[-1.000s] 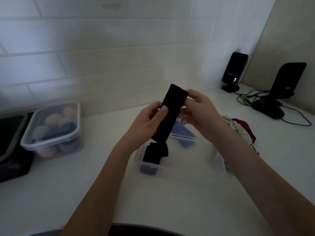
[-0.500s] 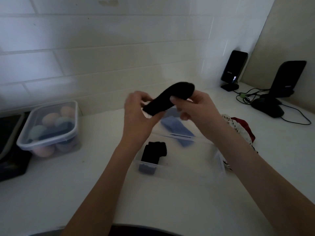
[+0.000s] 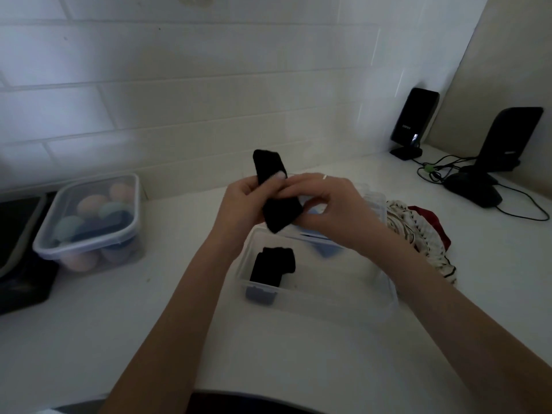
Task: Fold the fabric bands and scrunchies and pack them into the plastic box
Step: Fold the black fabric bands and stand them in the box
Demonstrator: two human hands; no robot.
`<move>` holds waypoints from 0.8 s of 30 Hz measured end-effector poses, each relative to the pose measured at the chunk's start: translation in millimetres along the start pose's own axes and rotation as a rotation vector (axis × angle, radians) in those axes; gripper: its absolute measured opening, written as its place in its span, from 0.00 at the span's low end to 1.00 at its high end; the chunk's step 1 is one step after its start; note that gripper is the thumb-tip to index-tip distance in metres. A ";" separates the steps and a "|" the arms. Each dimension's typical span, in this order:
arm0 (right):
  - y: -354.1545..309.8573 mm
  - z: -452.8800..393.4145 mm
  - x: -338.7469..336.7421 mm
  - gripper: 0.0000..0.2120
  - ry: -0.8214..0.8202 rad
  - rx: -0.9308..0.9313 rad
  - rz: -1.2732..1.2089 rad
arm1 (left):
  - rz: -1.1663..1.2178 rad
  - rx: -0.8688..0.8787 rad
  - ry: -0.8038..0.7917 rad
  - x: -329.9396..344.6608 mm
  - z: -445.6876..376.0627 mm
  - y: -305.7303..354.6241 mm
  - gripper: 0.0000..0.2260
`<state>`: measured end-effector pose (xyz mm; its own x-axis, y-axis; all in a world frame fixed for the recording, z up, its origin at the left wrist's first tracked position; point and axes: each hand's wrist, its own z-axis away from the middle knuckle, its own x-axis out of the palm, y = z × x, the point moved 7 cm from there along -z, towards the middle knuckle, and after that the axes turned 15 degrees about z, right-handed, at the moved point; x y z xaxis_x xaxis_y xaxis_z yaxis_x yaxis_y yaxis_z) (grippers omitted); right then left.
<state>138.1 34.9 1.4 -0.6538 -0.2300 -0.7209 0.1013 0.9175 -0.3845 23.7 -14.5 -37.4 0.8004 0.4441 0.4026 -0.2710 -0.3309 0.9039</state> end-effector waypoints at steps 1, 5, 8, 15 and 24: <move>-1.4 0.6 1.5 0.14 0.003 -0.018 0.032 | -0.010 0.021 -0.033 1.8 1.6 0.2 0.08; 7.5 0.3 -1.2 0.13 0.042 0.090 0.003 | 0.095 -0.026 -0.023 -1.0 0.3 -4.9 0.08; 11.7 -0.4 -0.5 0.09 0.043 0.189 -0.157 | 0.109 -0.041 -0.065 2.5 -0.4 -7.0 0.08; 28.5 3.6 0.7 0.10 0.126 0.460 -0.329 | 0.028 -0.052 -0.217 18.4 7.5 -10.2 0.11; 27.6 4.3 -5.0 0.06 0.173 0.442 -0.314 | -0.072 -0.105 -0.257 19.2 13.1 -9.8 0.12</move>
<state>147.3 60.0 -8.1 -0.8125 -0.3790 -0.4429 0.1626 0.5822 -0.7966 48.7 -13.7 -40.4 0.9254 0.2331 0.2989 -0.2517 -0.2117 0.9444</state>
